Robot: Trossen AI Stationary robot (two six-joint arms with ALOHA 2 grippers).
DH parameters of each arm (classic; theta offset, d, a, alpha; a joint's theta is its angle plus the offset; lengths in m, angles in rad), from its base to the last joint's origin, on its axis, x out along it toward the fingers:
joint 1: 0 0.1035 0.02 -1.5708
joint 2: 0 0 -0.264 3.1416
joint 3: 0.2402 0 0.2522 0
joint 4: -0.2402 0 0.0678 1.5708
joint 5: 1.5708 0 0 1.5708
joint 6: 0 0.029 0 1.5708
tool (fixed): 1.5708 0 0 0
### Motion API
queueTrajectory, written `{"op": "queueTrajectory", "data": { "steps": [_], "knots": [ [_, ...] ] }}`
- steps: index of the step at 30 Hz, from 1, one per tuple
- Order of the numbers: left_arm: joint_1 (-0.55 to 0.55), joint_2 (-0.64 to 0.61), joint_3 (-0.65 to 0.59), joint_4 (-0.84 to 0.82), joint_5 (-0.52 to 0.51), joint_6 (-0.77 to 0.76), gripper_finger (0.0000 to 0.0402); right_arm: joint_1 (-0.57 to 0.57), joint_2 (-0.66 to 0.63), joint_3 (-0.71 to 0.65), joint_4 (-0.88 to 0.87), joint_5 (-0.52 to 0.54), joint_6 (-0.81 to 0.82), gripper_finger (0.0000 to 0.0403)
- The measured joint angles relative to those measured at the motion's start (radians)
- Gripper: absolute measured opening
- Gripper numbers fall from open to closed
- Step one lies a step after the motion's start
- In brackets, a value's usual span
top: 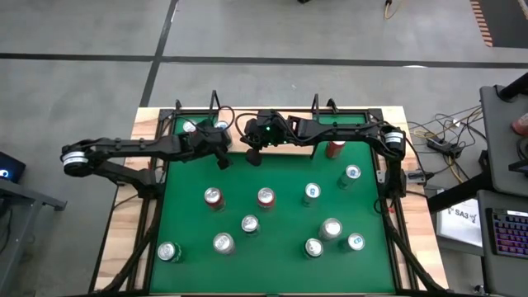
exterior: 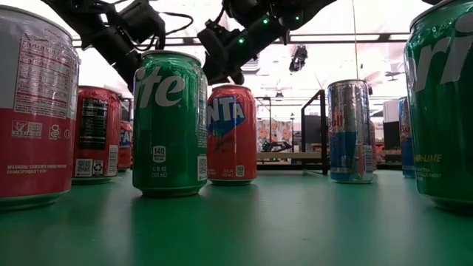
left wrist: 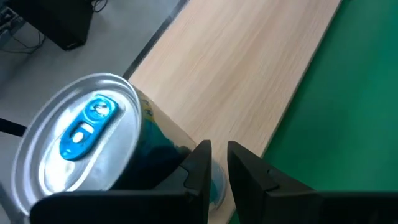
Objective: Pick and place cans onto a shelf
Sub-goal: Put the top left blue silver soda can on the shelf
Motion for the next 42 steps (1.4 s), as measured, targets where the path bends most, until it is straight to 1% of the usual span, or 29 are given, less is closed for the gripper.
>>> {"op": "queueTrajectory", "data": {
  "steps": [7,17,23,30,32,36,37,40,42],
  "knots": [
    [-0.002,-0.063,0.0,0.0,0.075,-0.013,0.0036,0.0,0.0,0.0,0.0,0.0,-0.004,0.0009],
    [-0.002,-0.171,0.0,-0.042,0.083,-0.004,0.0036,0.0,0.0,-0.002,0.0,0.0,-0.009,0.0009],
    [-0.002,-0.207,0.0,-0.041,0.171,0.031,0.0036,0.0,0.0,-0.016,0.003,0.0,-0.009,0.0009],
    [-0.003,-0.236,0.0,-0.05,0.187,0.064,0.0036,0.0,0.0,-0.071,0.088,0.0,0.0,0.0009],
    [-0.003,-0.246,0.0,-0.059,0.223,0.076,0.0036,0.0,0.0,-0.078,0.099,0.0,0.005,0.0009],
    [-0.004,-0.279,0.0,-0.099,0.362,0.105,0.0036,0.0,0.0,-0.086,0.119,-0.001,0.004,0.0009],
    [-0.005,-0.287,0.0,-0.112,0.371,0.107,0.0036,0.001,0.0,-0.088,0.128,-0.001,0.001,0.0009],
    [-0.003,-0.307,-0.013,-0.134,0.351,0.107,0.0036,0.003,0.0,-0.106,0.188,-0.002,-0.004,0.0009],
    [-0.003,-0.313,-0.032,-0.125,0.3,0.107,0.0036,0.003,0.0,-0.118,0.215,-0.002,-0.004,0.0009]
  ]
}}
